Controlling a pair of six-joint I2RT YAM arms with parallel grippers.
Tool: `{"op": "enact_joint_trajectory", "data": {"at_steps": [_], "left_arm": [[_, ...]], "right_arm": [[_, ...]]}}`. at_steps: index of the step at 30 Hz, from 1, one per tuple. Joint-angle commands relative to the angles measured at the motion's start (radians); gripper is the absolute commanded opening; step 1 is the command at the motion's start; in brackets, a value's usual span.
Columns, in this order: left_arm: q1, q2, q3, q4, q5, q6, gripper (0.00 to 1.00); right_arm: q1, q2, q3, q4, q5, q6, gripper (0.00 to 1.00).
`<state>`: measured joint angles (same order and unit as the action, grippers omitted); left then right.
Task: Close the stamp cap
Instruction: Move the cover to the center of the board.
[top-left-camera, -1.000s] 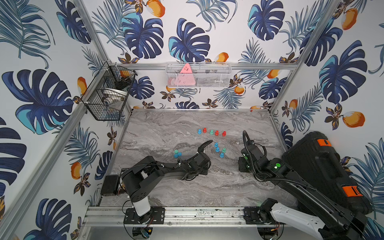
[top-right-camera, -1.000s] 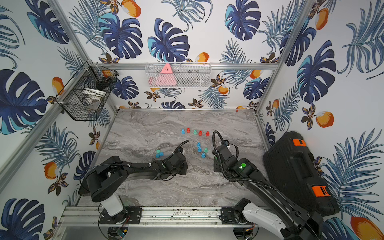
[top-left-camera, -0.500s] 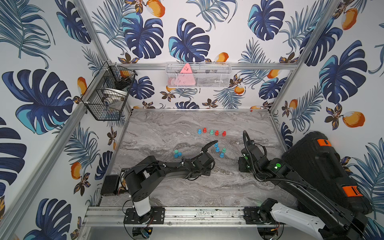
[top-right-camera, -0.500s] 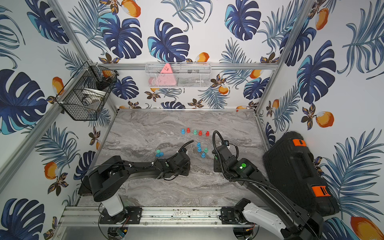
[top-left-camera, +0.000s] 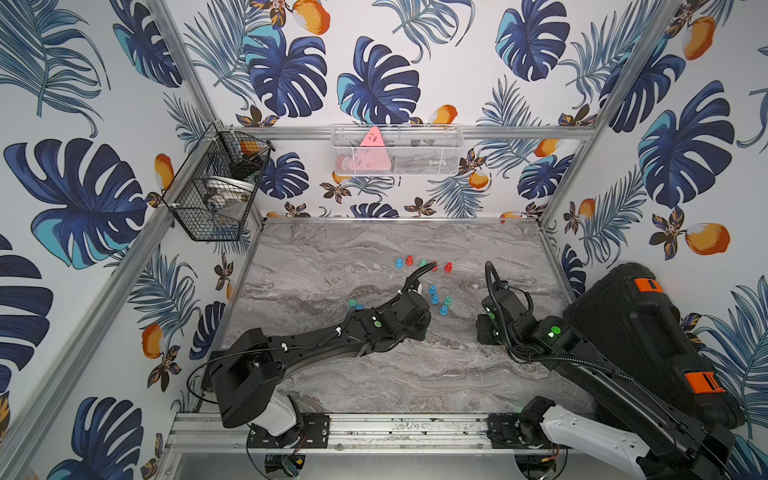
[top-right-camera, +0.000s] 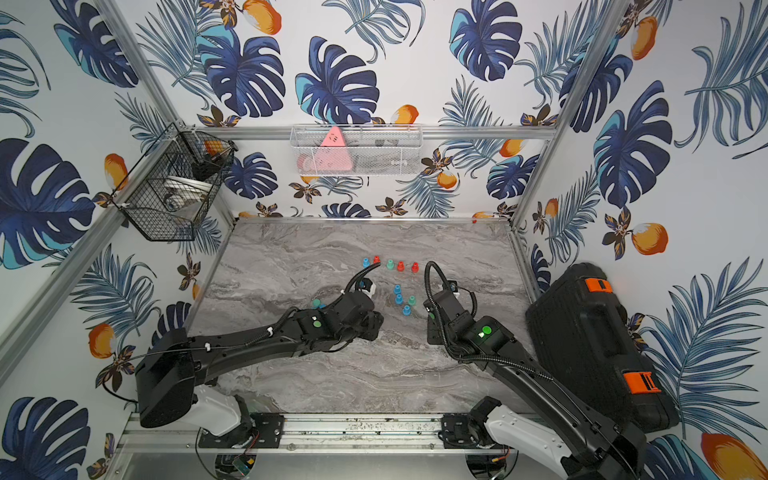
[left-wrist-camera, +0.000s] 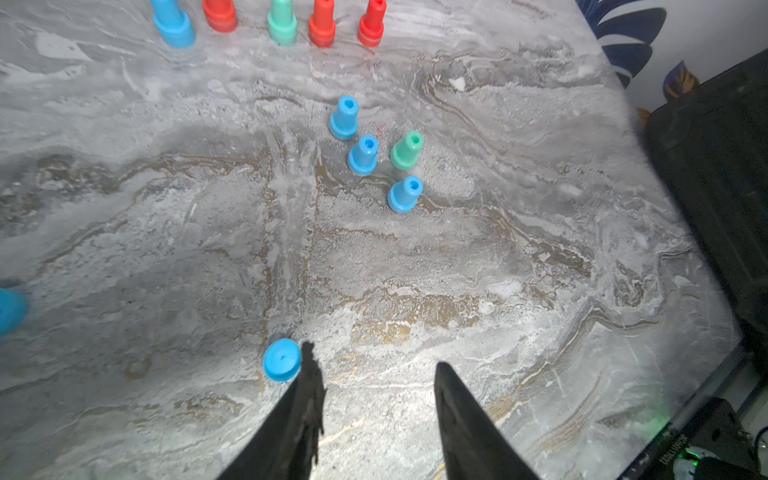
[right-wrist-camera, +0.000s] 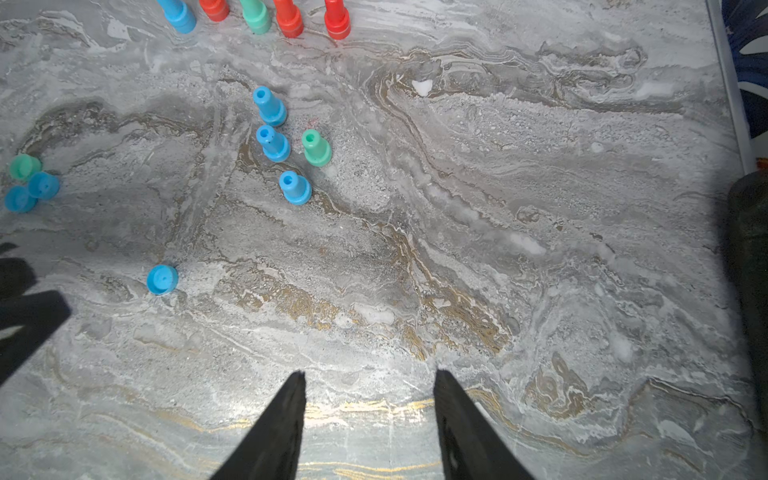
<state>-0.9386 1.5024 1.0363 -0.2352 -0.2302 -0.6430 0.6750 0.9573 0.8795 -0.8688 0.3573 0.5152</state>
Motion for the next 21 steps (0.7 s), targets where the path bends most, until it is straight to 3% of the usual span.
{"op": "enact_joint_trajectory", "data": {"at_steps": [1,21], "left_arm": [[-0.002,-0.047,0.017,-0.064,-0.032,0.029,0.49],[-0.002,-0.514,-0.042,-0.404,-0.128,0.118,0.5]], "right_arm": [[0.001,0.004,-0.002,0.019,0.01,0.008,0.53],[0.001,0.012,0.0,0.01,0.013,0.014,0.53]]}}
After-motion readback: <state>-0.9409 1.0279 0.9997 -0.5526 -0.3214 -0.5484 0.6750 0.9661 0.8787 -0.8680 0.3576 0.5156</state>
